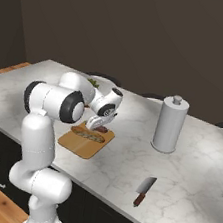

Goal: Retrieve the sausage and cheese from the fridge and place them on the cutting board on the counter.

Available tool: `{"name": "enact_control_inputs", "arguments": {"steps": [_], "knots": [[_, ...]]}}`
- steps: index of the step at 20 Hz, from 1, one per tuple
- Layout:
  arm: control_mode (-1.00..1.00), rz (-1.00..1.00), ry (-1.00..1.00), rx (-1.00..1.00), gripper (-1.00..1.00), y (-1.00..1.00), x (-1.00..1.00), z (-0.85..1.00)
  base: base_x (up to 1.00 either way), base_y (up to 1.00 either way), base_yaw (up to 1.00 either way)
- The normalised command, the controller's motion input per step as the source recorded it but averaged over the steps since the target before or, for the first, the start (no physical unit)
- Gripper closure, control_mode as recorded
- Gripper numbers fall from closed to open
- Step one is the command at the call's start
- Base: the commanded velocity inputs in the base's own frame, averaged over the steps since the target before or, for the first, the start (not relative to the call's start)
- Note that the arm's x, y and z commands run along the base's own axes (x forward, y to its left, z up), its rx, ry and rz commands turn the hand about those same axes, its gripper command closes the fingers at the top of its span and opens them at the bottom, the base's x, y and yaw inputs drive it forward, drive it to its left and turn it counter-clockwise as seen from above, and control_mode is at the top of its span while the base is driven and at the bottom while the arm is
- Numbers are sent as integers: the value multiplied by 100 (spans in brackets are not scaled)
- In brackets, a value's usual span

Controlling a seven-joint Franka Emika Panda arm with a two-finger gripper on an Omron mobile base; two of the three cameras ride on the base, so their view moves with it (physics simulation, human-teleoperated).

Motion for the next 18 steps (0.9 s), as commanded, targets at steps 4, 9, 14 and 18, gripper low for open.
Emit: {"name": "enact_control_inputs", "arguments": {"steps": [4, 9, 14, 18], "knots": [[-100, 0, -6, 0, 100, 0, -35, -26, 0, 0, 0], [-100, 1, -1, 0, 100, 0, -10, -27, 0, 0, 0], [-100, 8, 0, 0, 100, 0, -1, -23, 0, 0, 0], [-100, 10, 0, 0, 100, 0, -18, -20, 0, 0, 0]]}}
